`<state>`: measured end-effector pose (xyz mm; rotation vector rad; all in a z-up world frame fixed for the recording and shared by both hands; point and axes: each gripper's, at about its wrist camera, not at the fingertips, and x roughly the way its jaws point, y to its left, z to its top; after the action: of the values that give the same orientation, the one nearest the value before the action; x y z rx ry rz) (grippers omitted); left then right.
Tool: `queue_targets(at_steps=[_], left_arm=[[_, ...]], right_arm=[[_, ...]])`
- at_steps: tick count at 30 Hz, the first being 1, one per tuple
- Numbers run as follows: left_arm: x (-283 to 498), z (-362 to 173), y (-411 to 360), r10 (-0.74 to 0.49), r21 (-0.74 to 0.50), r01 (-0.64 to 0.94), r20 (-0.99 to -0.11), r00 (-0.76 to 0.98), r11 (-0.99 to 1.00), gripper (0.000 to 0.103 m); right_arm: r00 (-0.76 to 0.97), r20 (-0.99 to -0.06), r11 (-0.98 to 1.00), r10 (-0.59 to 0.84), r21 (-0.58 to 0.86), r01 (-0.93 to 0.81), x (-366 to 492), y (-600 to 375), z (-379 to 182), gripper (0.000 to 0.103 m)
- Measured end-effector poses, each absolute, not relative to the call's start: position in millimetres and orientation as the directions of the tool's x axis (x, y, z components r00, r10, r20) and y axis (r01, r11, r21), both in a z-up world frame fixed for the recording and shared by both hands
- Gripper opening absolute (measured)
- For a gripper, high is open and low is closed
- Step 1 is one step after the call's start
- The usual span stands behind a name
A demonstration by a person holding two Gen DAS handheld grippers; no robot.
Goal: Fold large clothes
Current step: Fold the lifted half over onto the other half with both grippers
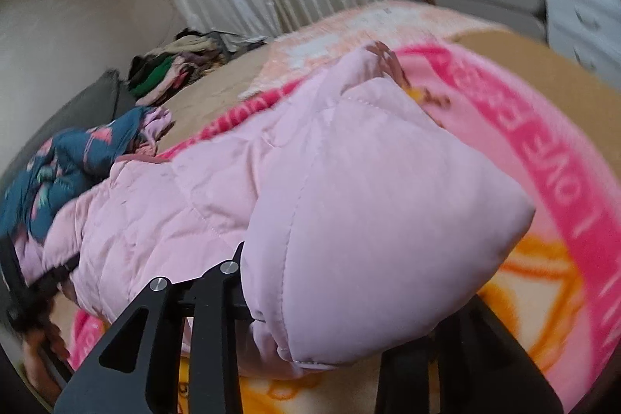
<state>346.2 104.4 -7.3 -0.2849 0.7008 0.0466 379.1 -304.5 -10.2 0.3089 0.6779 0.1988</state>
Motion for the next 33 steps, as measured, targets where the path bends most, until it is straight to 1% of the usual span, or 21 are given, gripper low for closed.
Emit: queue_targets(at_steps=[6,12,24,33], left_arm=[[328.0,23.8,99.1,-0.074,-0.242,-0.095,-0.604,0.793,0.966,0.027],[291.0,39.8,98.4,-0.086,-0.246,-0.073,-0.578,0.811,0.967,0.027],[218.8,39.7,106.5,-0.095,-0.254,-0.072,-0.588,0.804,0.964,0.027],[182.1,33.6,110.5,-0.091,-0.243,-0.071,-0.592,0.801,0.967,0.027]], right_arm=[[0.797,-0.533,0.952,0.285,0.255,-0.17,347.3,-292.3,25.4,0.028],[0.808,-0.502,0.949,0.309,0.216,-0.229,304.4,-288.3,43.9,0.028],[0.805,-0.504,0.949,0.315,0.197,-0.248,213.3,-289.9,43.8,0.028],[0.81,-0.495,0.949,0.314,0.195,-0.249,167.9,-290.4,39.4,0.028]])
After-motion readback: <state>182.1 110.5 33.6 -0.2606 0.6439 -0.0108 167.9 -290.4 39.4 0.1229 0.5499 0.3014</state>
